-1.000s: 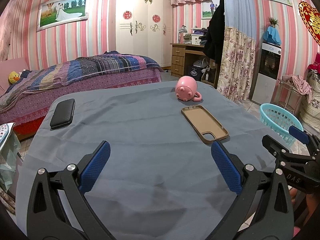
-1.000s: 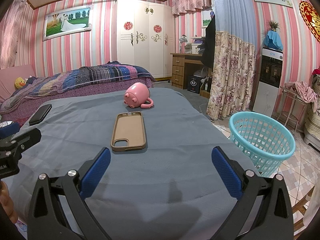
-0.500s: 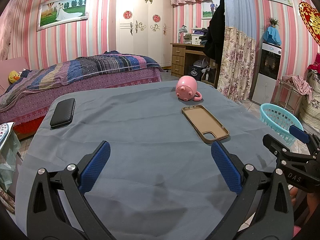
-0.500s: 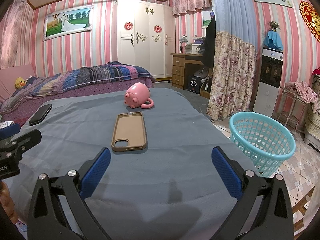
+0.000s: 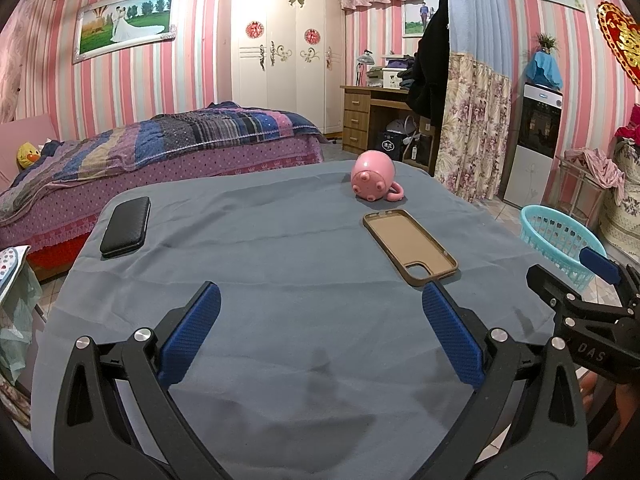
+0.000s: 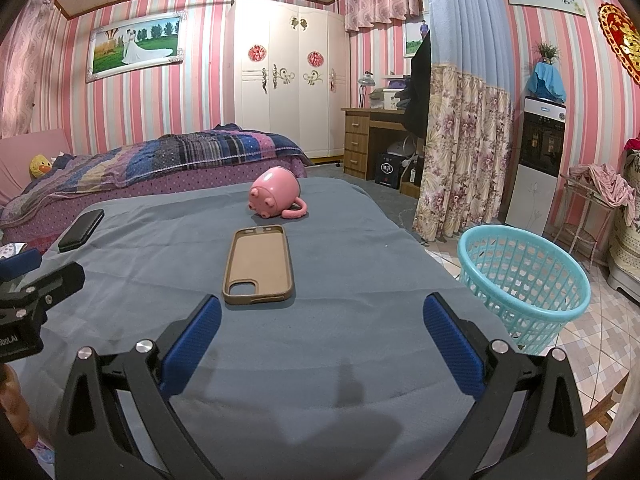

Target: Collect trash

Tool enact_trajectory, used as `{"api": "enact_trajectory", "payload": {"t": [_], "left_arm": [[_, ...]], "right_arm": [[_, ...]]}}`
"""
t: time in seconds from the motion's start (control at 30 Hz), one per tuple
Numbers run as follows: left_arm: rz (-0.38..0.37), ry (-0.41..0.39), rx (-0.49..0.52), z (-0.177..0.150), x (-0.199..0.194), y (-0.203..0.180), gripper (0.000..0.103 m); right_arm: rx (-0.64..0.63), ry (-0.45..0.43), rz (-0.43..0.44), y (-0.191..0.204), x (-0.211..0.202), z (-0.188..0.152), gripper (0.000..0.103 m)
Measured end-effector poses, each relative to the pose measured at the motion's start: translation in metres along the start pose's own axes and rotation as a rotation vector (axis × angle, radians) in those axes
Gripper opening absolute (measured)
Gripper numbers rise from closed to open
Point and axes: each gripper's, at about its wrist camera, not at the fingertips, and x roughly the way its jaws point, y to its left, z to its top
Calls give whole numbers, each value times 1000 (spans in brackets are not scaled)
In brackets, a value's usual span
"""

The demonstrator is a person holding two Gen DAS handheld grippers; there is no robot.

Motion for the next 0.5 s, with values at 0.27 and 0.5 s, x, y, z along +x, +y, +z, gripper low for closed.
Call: {"api": "enact_trajectory", "payload": {"t": [0.27,0.5], "left_arm": [[-3,0,0,-3,0,1,98],[-3,-2,1,-3,-1,0,98]], "right_arm": [[1,0,0,0,1,0,99],[0,-1,0,0,1,0,99]]}}
